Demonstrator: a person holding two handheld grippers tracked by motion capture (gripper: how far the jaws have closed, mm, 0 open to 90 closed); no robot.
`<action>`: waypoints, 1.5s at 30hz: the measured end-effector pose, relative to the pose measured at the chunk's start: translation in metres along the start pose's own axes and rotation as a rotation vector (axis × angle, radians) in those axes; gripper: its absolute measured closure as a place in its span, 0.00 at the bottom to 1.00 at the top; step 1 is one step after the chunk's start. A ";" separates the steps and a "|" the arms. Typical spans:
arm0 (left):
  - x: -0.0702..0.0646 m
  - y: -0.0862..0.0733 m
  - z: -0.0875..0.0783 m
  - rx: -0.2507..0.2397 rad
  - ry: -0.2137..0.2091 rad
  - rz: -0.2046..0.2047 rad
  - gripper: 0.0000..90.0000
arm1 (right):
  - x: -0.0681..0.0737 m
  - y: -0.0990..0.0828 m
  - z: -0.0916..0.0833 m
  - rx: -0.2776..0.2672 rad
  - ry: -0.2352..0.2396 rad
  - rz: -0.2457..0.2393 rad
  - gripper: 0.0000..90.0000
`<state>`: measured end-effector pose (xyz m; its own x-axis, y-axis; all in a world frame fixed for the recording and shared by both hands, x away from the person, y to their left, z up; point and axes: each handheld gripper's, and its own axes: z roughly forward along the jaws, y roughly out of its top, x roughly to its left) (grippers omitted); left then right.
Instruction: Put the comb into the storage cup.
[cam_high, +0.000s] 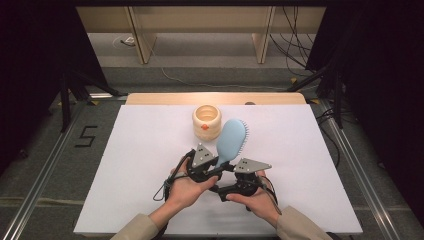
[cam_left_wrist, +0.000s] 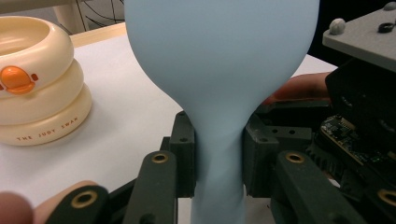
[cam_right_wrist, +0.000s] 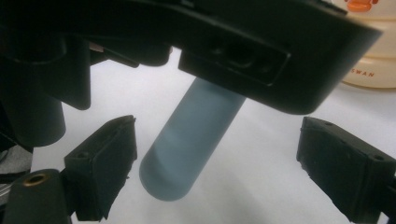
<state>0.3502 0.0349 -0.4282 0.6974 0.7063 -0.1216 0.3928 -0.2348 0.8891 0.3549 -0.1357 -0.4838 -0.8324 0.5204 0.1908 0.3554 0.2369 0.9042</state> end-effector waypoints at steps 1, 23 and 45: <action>0.000 0.000 0.000 0.000 0.000 0.000 0.77 | 0.000 0.000 0.001 0.001 0.001 0.000 0.15; 0.000 0.000 0.001 0.004 -0.005 -0.010 0.77 | 0.004 0.001 0.006 -0.008 0.006 -0.014 0.21; 0.001 -0.001 0.001 0.004 -0.001 -0.027 0.77 | 0.004 0.000 0.006 -0.004 0.037 0.026 0.51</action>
<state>0.3509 0.0348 -0.4294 0.6868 0.7120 -0.1463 0.4140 -0.2178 0.8838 0.3539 -0.1291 -0.4853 -0.8380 0.4958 0.2280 0.3755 0.2208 0.9001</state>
